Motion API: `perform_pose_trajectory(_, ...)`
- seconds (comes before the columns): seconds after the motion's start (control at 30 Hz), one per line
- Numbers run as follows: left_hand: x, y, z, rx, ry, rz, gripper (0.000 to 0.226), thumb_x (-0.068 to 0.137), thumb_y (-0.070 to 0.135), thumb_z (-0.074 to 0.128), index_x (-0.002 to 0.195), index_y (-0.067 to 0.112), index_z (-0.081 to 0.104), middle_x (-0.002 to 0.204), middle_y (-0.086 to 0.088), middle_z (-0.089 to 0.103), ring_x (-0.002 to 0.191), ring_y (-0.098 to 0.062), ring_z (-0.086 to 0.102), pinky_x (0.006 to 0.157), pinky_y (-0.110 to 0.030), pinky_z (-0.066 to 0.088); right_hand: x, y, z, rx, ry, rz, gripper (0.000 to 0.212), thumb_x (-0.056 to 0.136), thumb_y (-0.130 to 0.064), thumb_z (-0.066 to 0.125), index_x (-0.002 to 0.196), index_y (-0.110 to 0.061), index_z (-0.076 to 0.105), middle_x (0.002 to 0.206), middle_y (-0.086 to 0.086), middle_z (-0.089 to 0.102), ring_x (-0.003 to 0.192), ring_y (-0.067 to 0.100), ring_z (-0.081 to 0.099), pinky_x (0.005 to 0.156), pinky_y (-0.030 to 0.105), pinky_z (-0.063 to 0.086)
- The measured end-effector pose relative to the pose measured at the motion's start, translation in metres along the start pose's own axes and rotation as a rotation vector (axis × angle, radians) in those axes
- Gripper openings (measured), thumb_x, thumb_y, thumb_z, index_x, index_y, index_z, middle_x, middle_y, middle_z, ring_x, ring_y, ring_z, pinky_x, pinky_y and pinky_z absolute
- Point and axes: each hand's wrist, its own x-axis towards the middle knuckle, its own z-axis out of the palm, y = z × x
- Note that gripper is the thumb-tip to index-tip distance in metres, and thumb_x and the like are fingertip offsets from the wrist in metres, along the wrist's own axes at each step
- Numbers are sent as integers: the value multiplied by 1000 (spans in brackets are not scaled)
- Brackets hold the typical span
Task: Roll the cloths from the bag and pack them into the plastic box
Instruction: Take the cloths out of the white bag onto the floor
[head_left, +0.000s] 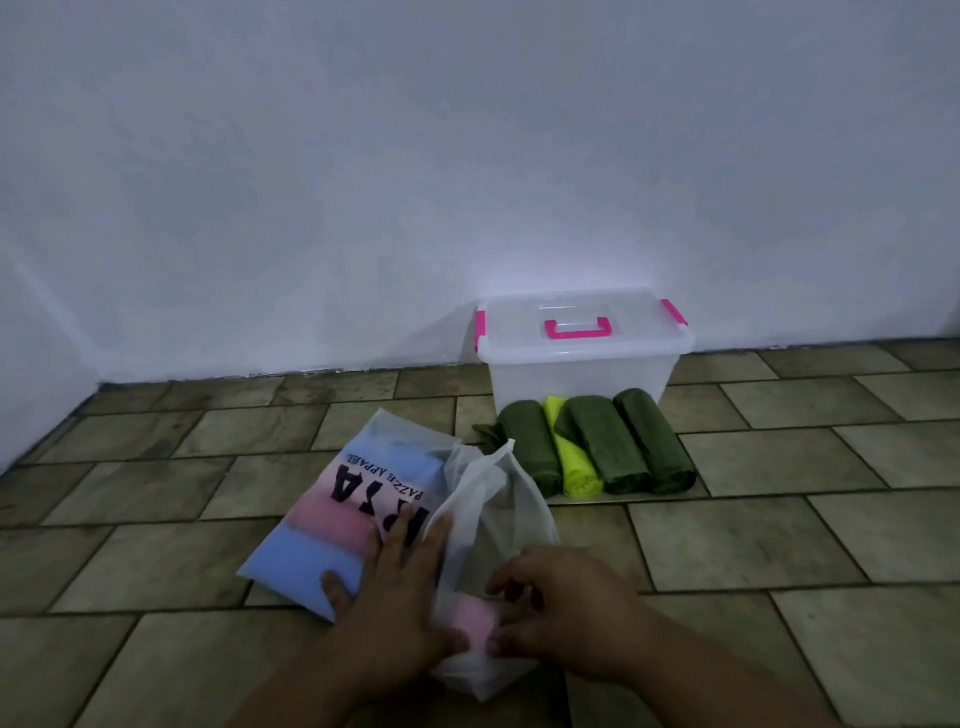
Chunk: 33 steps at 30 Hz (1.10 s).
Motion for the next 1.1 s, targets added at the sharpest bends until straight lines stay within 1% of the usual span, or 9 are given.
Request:
perform_pose_trajectory(0.13, 15, 10, 6, -58, 74, -46, 120, 67, 59, 67, 125, 59, -38, 152, 12, -32, 142, -28, -23, 102, -73, -2, 13, -2, -5, -5, -105, 65, 68, 64, -53, 77, 125, -35, 55, 114, -11, 66, 92, 1, 61, 79, 22, 48)
perform_pose_trajectory(0.27, 29, 29, 5, -128, 153, -101, 117, 69, 55, 70, 139, 50, -24, 154, 8, -28, 143, -29, -21, 103, -73, -2, 27, -1, -16, -81, -132, 97, 67, 66, -46, 78, 127, -33, 54, 120, -10, 65, 101, 8, 61, 78, 23, 45)
perform_pose_trajectory(0.47, 30, 28, 4, -172, 169, -70, 113, 70, 64, 64, 141, 48, -23, 155, 6, -28, 143, -29, -20, 104, -71, -5, 34, 7, -22, 200, -146, 191, 51, 68, -25, 80, 117, -26, 64, 110, -7, 67, 92, 6, 62, 67, 15, 44)
perform_pose_trajectory(0.57, 28, 21, 6, -175, 157, -36, 115, 67, 74, 60, 139, 48, -26, 154, 5, -29, 142, -28, -24, 105, -69, -6, 31, 2, -15, 130, -93, 147, 30, 70, -35, 77, 96, -31, 61, 92, -12, 63, 76, -2, 55, 56, 15, 38)
perform_pose_trajectory(0.7, 27, 21, 6, -185, 176, -37, 114, 68, 74, 59, 140, 48, -26, 155, 5, -28, 142, -26, -25, 106, -68, -7, 32, -2, -9, 120, -58, 111, 32, 73, -38, 74, 89, -32, 48, 90, -9, 58, 80, 10, 56, 58, 22, 41)
perform_pose_trajectory(0.83, 26, 17, 10, -215, 208, -26, 114, 68, 70, 60, 127, 56, -36, 155, 7, -28, 142, -24, -25, 105, -67, -11, 22, 10, -23, 381, 143, 145, 26, 75, -14, 67, 82, -33, 51, 80, -2, 59, 65, 8, 54, 54, 23, 45)
perform_pose_trajectory(0.93, 27, 17, 13, -170, 204, -42, 114, 69, 65, 61, 115, 58, -43, 154, 7, -30, 141, -25, -28, 105, -66, -12, -4, 38, -38, 519, 364, 259, 27, 75, -9, 68, 80, -33, 56, 77, 2, 62, 62, 11, 54, 51, 25, 46)
perform_pose_trajectory(1.03, 29, 19, 16, -135, 204, -50, 116, 68, 66, 61, 112, 58, -46, 153, 9, -31, 141, -26, -28, 105, -67, -10, -37, 66, -45, 551, 634, 390, 29, 74, -8, 70, 77, -31, 54, 70, 5, 60, 62, 22, 55, 56, 40, 49)
perform_pose_trajectory(1.1, 31, 21, 17, -123, 213, -55, 117, 67, 66, 62, 111, 58, -46, 152, 11, -33, 140, -27, -29, 104, -69, -9, -50, 69, -37, 500, 709, 446, 33, 71, -5, 69, 76, -33, 51, 66, 4, 59, 58, 21, 55, 50, 38, 48)
